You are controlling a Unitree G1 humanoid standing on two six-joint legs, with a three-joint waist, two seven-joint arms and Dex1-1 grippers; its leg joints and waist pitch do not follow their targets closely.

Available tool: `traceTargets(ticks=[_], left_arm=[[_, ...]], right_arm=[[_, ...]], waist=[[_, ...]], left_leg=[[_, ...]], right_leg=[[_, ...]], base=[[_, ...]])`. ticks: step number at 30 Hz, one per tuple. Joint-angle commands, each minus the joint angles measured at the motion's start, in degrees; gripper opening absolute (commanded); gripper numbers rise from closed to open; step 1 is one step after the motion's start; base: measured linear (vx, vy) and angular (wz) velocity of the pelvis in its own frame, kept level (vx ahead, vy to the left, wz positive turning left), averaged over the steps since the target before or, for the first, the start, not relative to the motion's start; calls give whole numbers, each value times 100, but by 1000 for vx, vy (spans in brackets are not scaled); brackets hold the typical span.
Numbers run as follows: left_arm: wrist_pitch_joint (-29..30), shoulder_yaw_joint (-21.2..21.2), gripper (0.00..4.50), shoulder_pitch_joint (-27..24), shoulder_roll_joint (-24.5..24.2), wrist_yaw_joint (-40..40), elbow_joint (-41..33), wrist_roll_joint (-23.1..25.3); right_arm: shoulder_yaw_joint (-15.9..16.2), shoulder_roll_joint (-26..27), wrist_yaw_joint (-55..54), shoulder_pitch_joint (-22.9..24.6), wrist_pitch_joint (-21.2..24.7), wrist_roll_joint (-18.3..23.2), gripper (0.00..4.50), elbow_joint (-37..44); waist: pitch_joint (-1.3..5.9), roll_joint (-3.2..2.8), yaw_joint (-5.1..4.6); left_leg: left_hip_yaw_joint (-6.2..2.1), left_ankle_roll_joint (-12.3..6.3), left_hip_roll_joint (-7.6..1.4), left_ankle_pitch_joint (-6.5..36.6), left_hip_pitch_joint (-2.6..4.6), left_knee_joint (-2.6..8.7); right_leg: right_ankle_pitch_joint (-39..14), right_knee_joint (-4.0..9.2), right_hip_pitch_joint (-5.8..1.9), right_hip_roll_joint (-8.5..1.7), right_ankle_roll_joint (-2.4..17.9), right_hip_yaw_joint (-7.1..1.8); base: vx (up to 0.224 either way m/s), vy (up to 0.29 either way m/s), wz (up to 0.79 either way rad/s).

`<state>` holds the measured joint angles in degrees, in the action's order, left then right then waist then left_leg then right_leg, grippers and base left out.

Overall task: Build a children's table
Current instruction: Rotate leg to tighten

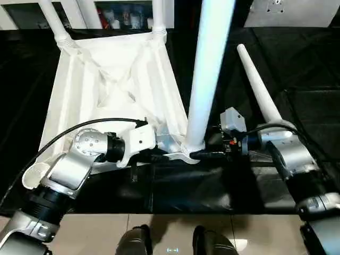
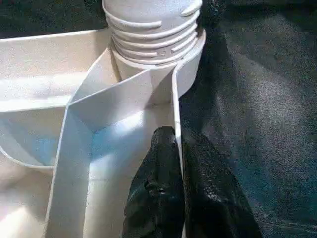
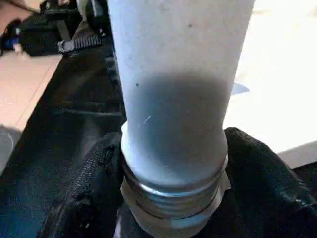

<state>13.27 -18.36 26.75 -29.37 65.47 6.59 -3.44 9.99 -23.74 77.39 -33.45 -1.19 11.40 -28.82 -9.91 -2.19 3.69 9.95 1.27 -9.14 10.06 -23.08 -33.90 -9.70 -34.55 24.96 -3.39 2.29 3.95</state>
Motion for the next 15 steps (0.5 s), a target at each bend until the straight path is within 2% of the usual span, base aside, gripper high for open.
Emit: traceTargets(ticks=[1, 2, 3, 5, 6, 7, 8, 9, 11, 12, 14, 15], left_arm=[[359, -83, 0, 26, 263, -277, -24, -89], [458, -34, 0, 57, 344, -423, -7, -83], [508, -6, 0, 73, 387, -502, 1, -78], [816, 108, 0, 167, 615, -907, 29, -40], [1113, 193, 0, 262, 862, -1324, 52, 33], [1113, 193, 0, 262, 862, -1324, 52, 33], [1343, 246, 0, 335, 1069, -1647, 70, 95], [1545, 291, 0, 399, 1280, -1960, 93, 161], [1950, 425, 0, 520, 1751, -2609, 140, 277], [2054, 502, 0, 600, 2017, -2929, 213, 298], [2054, 502, 0, 600, 2017, -2929, 213, 298], [2123, 576, 0, 698, 2326, -3329, 314, 340]], right_arm=[[67, 239, -367, 318, 386, 83, 272, 314], [55, 324, -583, 402, 451, 45, 272, 350], [48, 378, -716, 448, 484, 19, 272, 366], [30, 670, -1417, 541, 540, -194, 272, 297], [-4, 988, -2153, 554, 671, -391, 272, 191], [-4, 988, -2153, 554, 671, -391, 272, 191], [-42, 1228, -2665, 538, 829, -485, 271, 140], [-105, 1470, -3052, 506, 994, -474, 271, 119], [-326, 1930, -3902, 447, 1338, -461, 270, 149], [-418, 2137, -4285, 409, 1402, -470, 270, 108], [-418, 2137, -4285, 409, 1402, -470, 270, 108], [-480, 2343, -4725, 377, 1431, -540, 270, 58]], waist=[[509, 87, -37], [510, 93, -30], [488, 73, -45], [437, 91, -88], [410, 53, -100], [375, 80, -154], [361, 110, -221], [369, 112, -235], [322, 91, -299], [333, 101, -351], [322, 95, -372], [355, 86, -371]], left_leg=[[-110, -1126, -432, 92, 135, 310], [-111, -1100, -432, 132, 144, 312], [-130, -1000, -412, 330, 128, 332], [-124, -760, -399, 735, 137, 367], [-133, -562, -386, 980, 162, 389], [-169, -379, -373, 1238, 151, 420], [-189, -253, -345, 1384, 127, 443], [-210, -204, -337, 1421, 117, 439], [-207, -131, -335, 1703, 184, 451], [-230, -87, -306, 1864, 232, 437], [-232, -87, -312, 1885, 226, 448], [-228, -139, -324, 1839, 234, 460]], right_leg=[[-597, 294, -386, -505, 1631, -349], [-666, 313, -378, -515, 1620, -349], [-991, 351, -391, -531, 1587, -332], [-1655, 443, -380, -540, 1410, -337], [-2103, 492, -351, -534, 1285, -333], [-2536, 527, -368, -544, 1131, -318], [-2896, 554, -390, -546, 965, -300], [-3039, 554, -417, -564, 879, -291], [-3517, 655, -335, -561, 704, -285], [-3787, 716, -335, -580, 586, -256], [-3796, 725, -327, -574, 568, -256], [-3550, 729, -328, -566, 565, -259]], base=[[0, 0, 0], [0, 0, 0], [0, 0, 0], [0, 0, 0], [0, 0, 0], [-60, 5, -7], [-60, 5, -7], [-61, 14, -13], [-50, 17, -10], [0, 0, 0], [0, 0, 0], [0, 0, 0]])
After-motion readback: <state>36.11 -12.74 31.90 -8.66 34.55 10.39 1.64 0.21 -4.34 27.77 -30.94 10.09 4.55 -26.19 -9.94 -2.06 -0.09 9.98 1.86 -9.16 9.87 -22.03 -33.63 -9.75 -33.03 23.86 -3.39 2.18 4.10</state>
